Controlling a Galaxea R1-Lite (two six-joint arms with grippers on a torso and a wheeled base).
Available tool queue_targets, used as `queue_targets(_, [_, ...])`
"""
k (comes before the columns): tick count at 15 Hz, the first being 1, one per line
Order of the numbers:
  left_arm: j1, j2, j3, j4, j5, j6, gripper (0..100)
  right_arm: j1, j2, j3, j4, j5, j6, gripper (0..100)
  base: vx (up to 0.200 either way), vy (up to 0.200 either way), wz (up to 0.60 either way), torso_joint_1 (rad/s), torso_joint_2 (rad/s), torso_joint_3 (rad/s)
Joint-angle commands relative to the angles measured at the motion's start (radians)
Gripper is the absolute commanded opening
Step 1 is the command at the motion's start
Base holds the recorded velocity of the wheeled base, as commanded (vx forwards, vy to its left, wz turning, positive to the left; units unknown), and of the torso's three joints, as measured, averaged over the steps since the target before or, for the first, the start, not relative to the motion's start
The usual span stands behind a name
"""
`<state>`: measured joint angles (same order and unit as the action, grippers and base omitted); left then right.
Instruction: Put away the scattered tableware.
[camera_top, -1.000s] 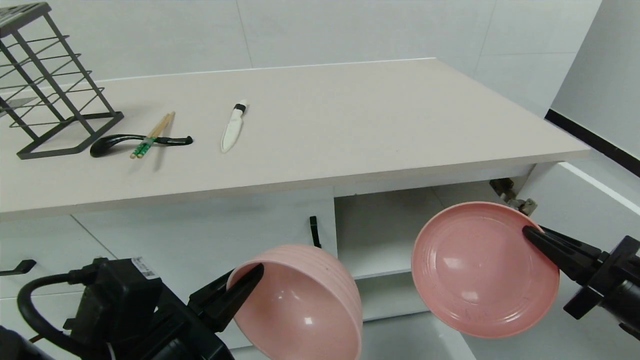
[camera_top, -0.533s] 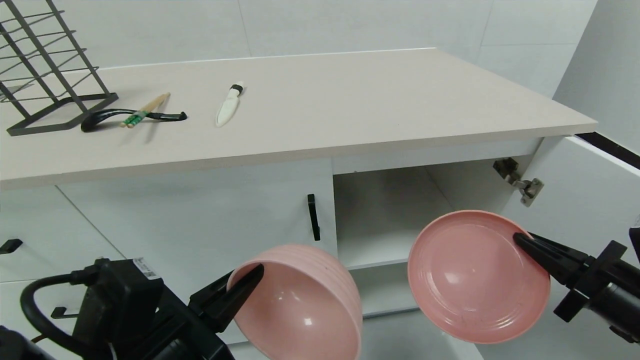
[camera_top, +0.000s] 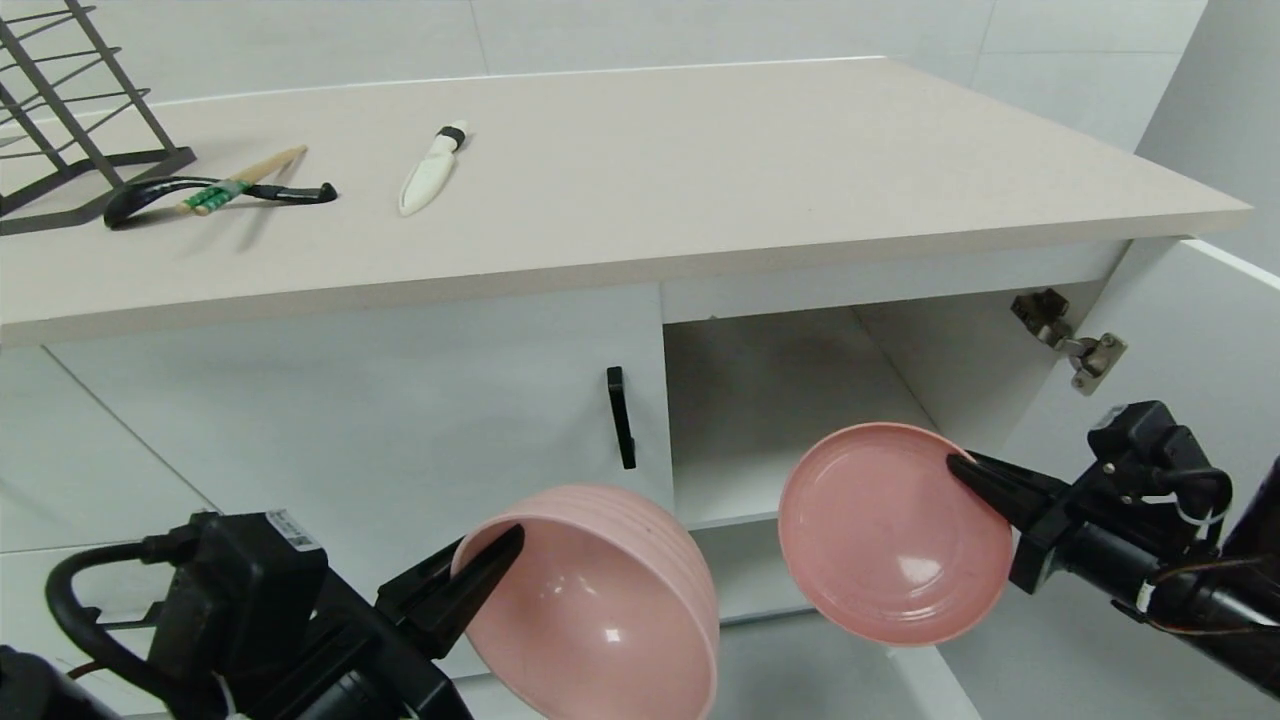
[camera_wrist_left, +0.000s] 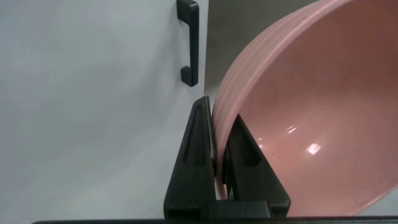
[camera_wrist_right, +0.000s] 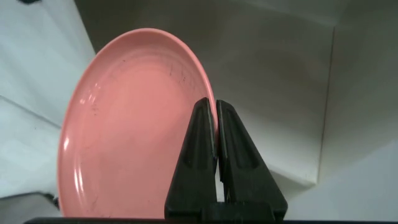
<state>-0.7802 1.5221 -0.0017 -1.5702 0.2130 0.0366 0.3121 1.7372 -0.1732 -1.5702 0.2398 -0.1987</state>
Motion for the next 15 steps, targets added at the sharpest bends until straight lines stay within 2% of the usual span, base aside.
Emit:
queue_targets(1, [0.015,0.000,0.000,-0.001,0.000,0.000,0,0.015,0.077,-0.049,-0.001,0.000,0.001,0,0.000,0.000,0.00,0.000,0.00,0.000])
queue_targets(5, [0.016,-0.002,0.000,-0.001,0.000,0.006,0,0.021,0.151,-0.048,-0.001,0.000,0.013,0,0.000,0.000,0.00,0.000,0.00,0.000])
queue_targets(8, [0.016,0.001,0.000,-0.001,0.002,0.009,0,0.035,0.183,-0.095,-0.001,0.000,0.038,0,0.000,0.000,0.00,0.000,0.00,0.000])
queue_targets(11, [0.015,0.001,0.000,-0.001,0.002,0.006,0,0.035,0.258,-0.144,-0.001,-0.004,0.116,0,0.200,0.000,0.00,0.002,0.00,0.002])
queue_targets(15, [0.015,-0.003,0.000,-0.001,0.002,0.011,0,0.035,0.297,-0.206,-0.001,-0.005,0.168,0,0.000,0.000,0.00,0.000,0.00,0.000])
